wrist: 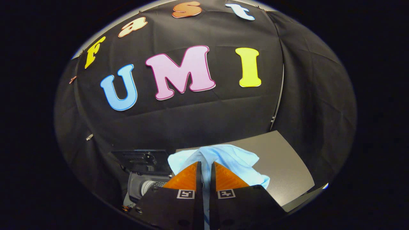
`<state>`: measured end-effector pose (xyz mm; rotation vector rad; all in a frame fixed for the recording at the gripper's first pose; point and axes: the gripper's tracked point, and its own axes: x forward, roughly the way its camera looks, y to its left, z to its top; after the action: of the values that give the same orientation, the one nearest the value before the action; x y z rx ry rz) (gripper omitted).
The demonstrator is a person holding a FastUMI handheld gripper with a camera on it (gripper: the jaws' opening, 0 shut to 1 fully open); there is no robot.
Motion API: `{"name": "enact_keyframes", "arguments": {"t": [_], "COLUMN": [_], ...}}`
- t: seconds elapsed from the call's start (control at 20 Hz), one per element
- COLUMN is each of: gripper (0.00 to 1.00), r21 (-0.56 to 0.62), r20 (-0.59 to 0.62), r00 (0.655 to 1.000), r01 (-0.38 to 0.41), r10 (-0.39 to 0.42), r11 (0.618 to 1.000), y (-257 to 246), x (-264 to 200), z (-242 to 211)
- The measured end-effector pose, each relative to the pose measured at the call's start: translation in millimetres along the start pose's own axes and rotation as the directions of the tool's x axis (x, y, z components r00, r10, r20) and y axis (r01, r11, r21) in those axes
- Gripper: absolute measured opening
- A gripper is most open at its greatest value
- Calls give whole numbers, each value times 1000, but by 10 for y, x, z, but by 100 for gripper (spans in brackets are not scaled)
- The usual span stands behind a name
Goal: Put the clothes into the washing machine and then close the washing machine lid.
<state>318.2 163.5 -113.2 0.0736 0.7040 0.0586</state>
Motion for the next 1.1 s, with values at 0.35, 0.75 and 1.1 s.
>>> {"name": "enact_keyframes", "arguments": {"t": [0.35,0.75,1.1], "gripper": [11,11,11], "r21": [-56,-121,-151], "r20": [7,-47,-104], "r00": [992,961,944], "r01": [-123,-277,-327], "r10": [124,274,314], "r11": [991,953,933], "y": [835,2056,2779], "x": [-169,-184,59], "z": [2,-461,-946]}}
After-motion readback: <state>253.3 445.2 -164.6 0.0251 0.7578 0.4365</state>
